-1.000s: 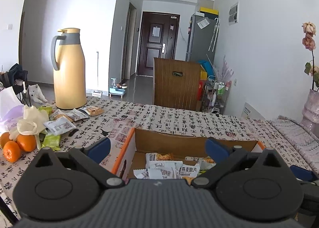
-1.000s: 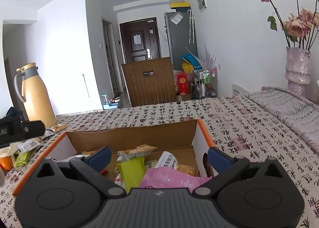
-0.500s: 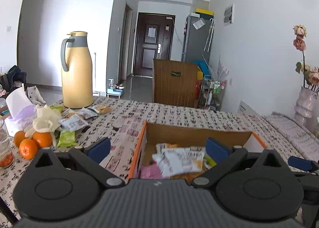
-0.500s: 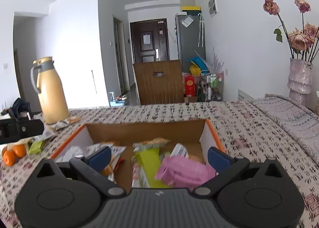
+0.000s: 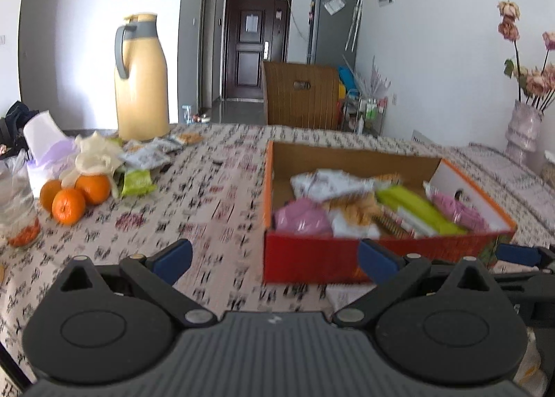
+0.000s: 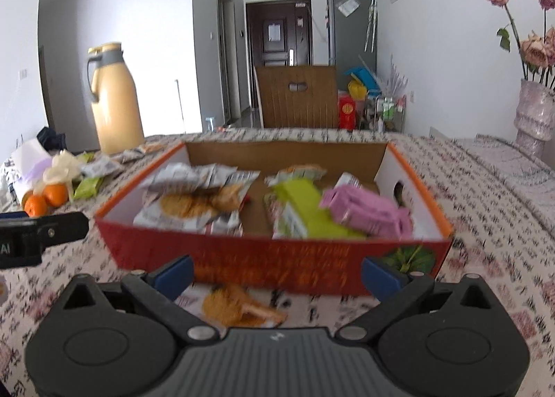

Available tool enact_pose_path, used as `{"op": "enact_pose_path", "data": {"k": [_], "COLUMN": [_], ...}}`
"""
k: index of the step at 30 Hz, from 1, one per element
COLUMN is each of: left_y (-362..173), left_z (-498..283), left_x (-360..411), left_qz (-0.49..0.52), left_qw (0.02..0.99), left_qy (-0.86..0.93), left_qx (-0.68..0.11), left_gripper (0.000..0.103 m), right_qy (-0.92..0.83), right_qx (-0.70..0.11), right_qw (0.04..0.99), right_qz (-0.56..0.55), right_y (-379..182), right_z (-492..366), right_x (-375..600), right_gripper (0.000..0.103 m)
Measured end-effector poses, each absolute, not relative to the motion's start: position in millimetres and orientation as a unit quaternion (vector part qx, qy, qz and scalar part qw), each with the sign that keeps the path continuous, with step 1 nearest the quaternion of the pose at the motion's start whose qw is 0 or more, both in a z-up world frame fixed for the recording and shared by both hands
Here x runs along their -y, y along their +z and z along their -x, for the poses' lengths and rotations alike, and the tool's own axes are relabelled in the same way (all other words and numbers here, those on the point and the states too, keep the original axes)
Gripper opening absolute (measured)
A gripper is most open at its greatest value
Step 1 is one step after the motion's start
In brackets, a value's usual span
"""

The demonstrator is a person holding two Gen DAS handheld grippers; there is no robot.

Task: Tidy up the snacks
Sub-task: 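Withdraw both open grippers from the box toward the remaining packets, then grasp a gold oat-chip packet with the right gripper while the left grasps a white packet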

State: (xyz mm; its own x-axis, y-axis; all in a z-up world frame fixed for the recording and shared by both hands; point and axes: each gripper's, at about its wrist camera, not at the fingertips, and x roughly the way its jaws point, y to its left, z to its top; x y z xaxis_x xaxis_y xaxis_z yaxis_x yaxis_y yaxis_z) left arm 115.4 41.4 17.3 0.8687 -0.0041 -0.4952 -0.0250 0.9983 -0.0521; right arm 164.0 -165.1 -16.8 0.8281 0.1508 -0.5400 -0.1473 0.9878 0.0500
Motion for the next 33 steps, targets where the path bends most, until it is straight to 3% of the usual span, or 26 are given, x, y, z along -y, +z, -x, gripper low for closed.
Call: {"op": "enact_pose_path", "data": {"k": [11,26,33], "left_y": [-25.4,-37.9,-37.9], "left_z": [-111.5,-117.9,-117.2], "left_x": [-59.4,-68.7,-69.2], "left_qz": [0.030,0.062,0.065], "left_qw": [0.948,0.941,0.941], "left_qy": [-0.017,-0.032,-0.032], "left_qx": [-0.317,-0.331,-0.330], "left_gripper": [0.103,0.103,0.103], "right_qy": [0.056,0.034,0.038], "right_qx": [-0.343,-0.377,-0.381], "right_qw": [0.938,0.925,0.924], "right_qz": [-0.004,-0.014,0.005], "right_y": [-39.4,-53.3,-58.7], "right_z": [-171.4,-190.0,-187.3], "right_x": [145.5,142.4,149.9], "right_gripper": [0.103,0.102,0.091]}}
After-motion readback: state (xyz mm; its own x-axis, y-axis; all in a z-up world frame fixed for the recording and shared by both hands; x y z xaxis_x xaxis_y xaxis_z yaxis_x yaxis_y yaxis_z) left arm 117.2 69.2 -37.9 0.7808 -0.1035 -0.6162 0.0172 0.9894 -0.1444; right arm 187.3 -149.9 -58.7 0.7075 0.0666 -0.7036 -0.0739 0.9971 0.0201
